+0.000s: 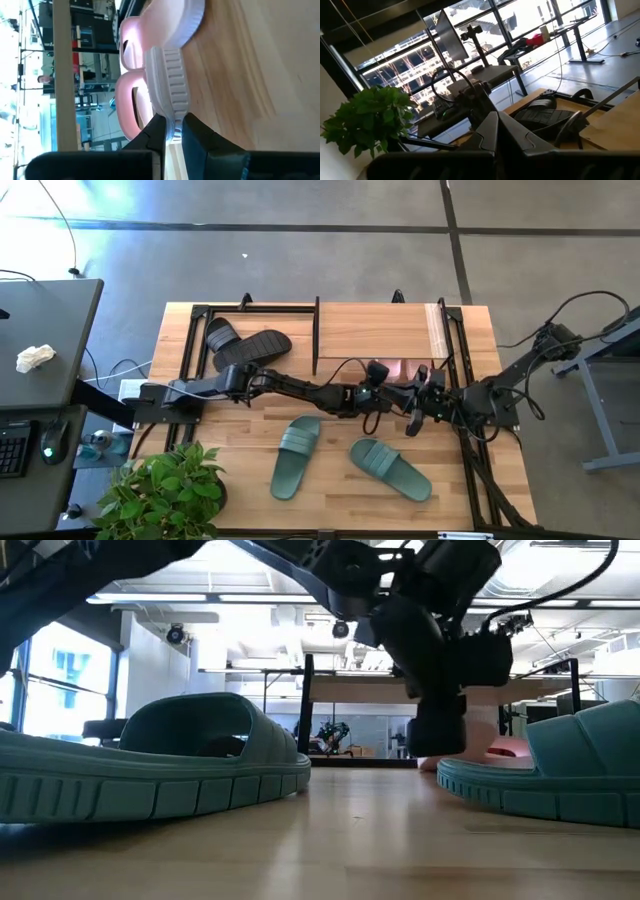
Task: Pick and place slides into the shelf
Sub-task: Put the pink slide under the shelf
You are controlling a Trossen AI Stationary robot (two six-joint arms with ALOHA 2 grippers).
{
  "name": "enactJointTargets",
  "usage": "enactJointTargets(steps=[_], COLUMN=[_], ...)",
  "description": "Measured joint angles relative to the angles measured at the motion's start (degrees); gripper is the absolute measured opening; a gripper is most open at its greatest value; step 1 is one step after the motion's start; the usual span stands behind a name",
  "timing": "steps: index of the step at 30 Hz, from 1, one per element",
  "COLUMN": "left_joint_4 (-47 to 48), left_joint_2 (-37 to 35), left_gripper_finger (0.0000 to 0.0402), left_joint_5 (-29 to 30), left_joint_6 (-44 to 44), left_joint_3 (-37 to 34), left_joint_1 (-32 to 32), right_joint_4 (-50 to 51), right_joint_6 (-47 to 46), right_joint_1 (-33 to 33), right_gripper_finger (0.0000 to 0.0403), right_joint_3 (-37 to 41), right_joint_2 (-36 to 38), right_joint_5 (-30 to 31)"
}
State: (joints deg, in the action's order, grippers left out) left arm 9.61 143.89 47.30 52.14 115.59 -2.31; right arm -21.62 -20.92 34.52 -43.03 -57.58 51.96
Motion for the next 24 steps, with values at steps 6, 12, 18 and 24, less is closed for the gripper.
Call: enactJointTargets(steps=[6, 12, 18, 24], left_joint_4=[0.5, 0.5, 0.5, 0.5], left_joint_2=[1.4, 1.4, 1.4, 1.4], left_gripper_finger=[0.0032, 0.0048, 0.0106, 0.0161], left_joint_5=[-1.5, -5.5, -11.3, -11.7], left_joint_6=[-0.3, -1.4, -1.5, -1.9], left_joint_3=[1.9, 2.0, 2.0, 2.0], left_joint_1=[-0.4, -0.5, -0.4, -0.7], right_joint_4=[0.8, 2.9, 3.0, 3.0], right_joint_6=[-1.3, -3.7, -5.0, -5.8], right_joint_1=[0.0, 0.0, 0.0, 0.0], right_gripper_finger=[0.0000, 0.0000, 0.0000, 0.0000], right_joint_3=[0.0, 0.0, 0.0, 0.0], right_joint_2=[0.0, 0.0, 0.0, 0.0], right_joint_5=[-0.4, -1.0, -2.6, -2.7])
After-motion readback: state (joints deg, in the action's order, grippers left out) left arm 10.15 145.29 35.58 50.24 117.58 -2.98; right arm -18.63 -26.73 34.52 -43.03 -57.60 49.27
